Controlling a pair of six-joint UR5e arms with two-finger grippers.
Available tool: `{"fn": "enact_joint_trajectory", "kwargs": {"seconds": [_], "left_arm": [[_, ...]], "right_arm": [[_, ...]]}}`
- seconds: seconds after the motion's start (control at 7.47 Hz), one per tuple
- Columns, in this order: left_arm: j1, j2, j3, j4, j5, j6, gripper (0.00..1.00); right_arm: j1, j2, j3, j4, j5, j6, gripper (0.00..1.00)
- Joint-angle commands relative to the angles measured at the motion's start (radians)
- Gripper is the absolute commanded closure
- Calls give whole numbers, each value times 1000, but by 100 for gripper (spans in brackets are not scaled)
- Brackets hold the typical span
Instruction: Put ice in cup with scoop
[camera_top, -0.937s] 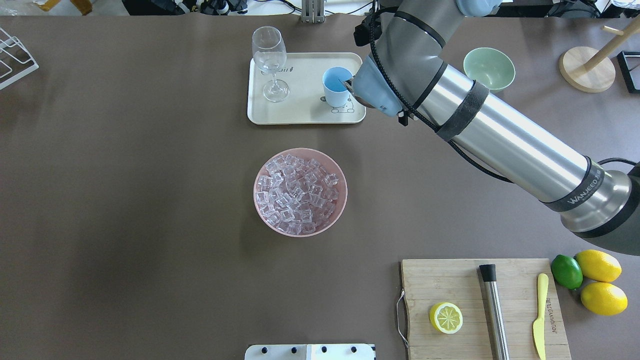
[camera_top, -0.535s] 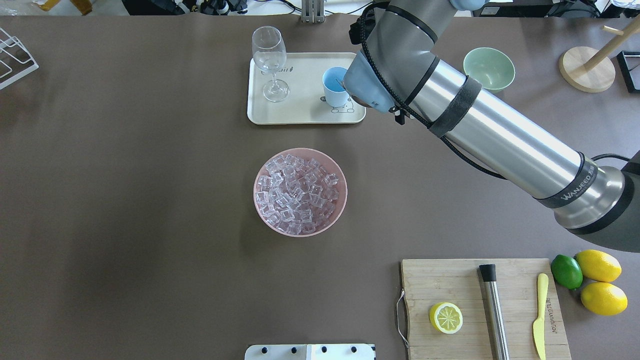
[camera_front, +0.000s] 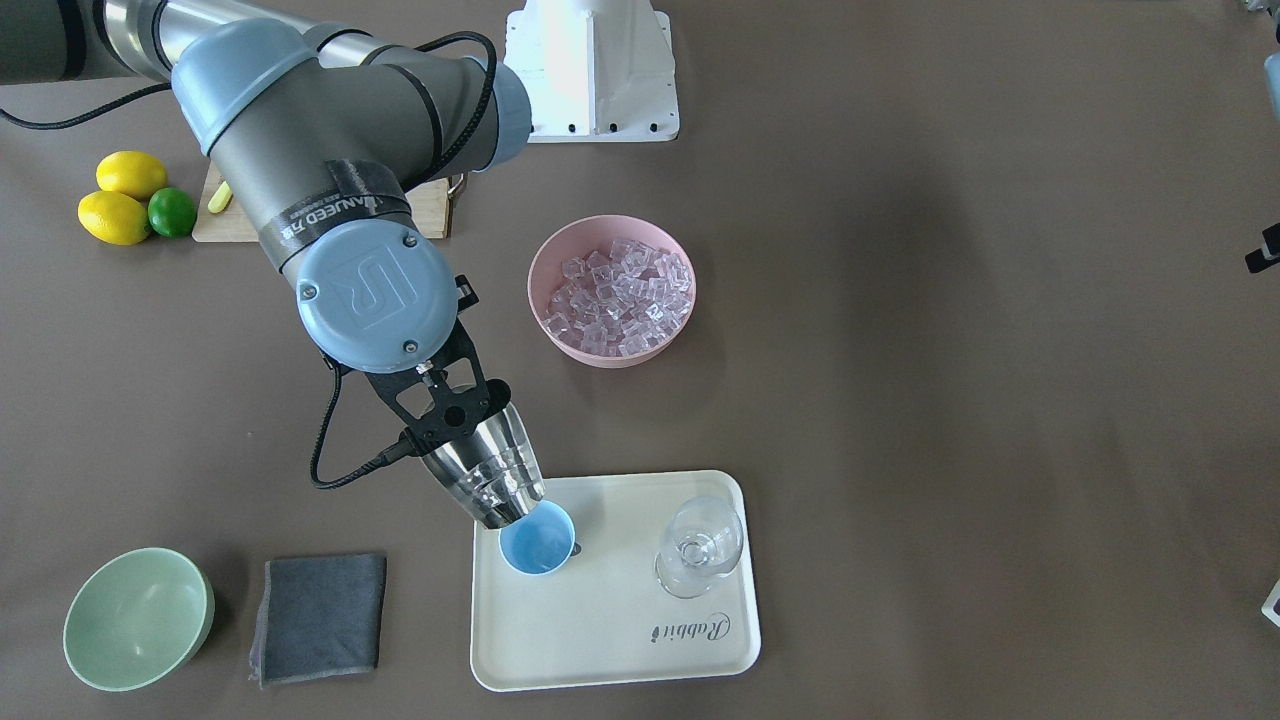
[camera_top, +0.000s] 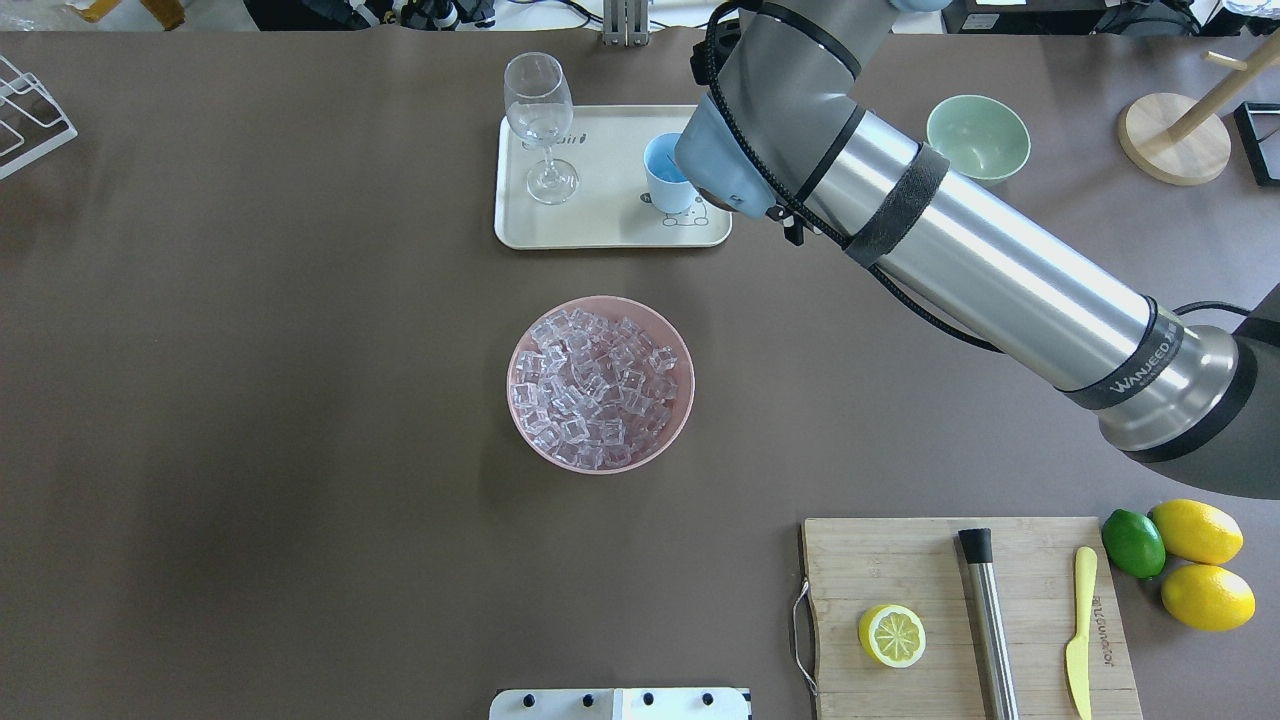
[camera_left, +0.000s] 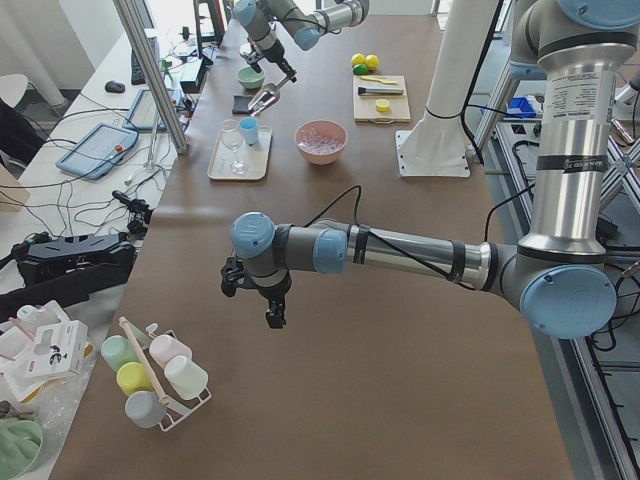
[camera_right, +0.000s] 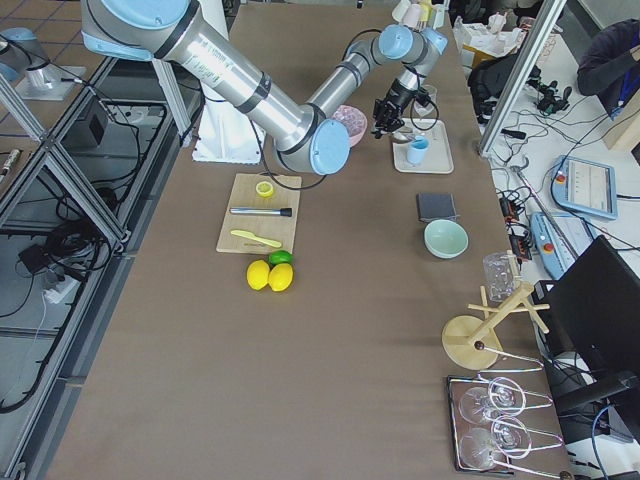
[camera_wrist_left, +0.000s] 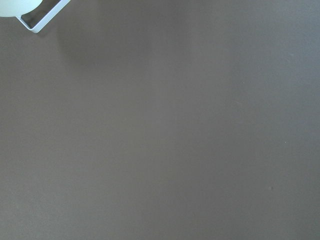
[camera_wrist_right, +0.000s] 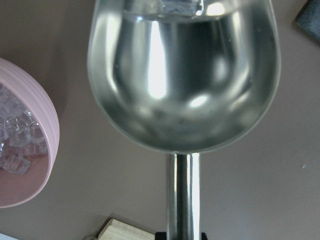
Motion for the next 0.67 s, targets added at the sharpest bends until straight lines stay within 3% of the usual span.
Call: {"fn": "enact_joint_trajectory", "kwargs": {"seconds": [0.0, 0.54], "left_arm": [[-1, 1, -4, -2, -2, 0, 2], [-1, 3, 3, -5, -2, 0, 2]], "right_arm": [[-2, 0, -1, 0, -2, -1, 100], [0, -3, -1, 0, -3, -1, 100]]}}
